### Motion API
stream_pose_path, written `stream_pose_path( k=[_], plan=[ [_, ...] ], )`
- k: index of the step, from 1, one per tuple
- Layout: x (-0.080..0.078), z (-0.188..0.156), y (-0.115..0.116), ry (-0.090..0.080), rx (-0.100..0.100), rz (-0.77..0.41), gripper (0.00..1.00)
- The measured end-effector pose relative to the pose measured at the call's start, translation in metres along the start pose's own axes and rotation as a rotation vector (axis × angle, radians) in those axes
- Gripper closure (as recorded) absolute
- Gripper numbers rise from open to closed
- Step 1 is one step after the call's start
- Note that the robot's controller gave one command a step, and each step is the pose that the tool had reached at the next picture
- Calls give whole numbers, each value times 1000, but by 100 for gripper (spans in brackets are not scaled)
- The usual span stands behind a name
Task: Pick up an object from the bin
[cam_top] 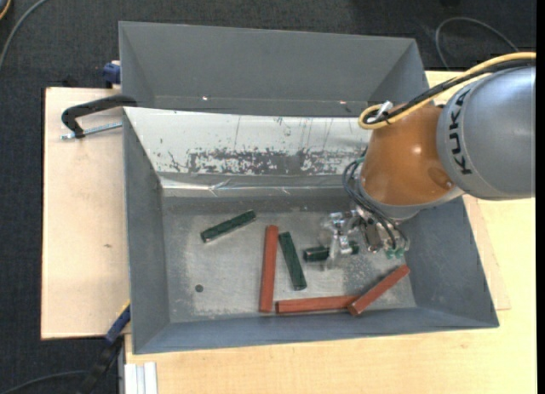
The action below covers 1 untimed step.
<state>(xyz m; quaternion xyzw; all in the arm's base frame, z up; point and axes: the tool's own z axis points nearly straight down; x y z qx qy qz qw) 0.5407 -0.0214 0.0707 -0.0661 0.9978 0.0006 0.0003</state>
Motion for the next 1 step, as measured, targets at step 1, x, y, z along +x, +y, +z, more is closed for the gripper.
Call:
stream_pose_path(
  k=[1],
  plan=[
    [-21,-144,-3,-12,5,-458,100]
  ],
)
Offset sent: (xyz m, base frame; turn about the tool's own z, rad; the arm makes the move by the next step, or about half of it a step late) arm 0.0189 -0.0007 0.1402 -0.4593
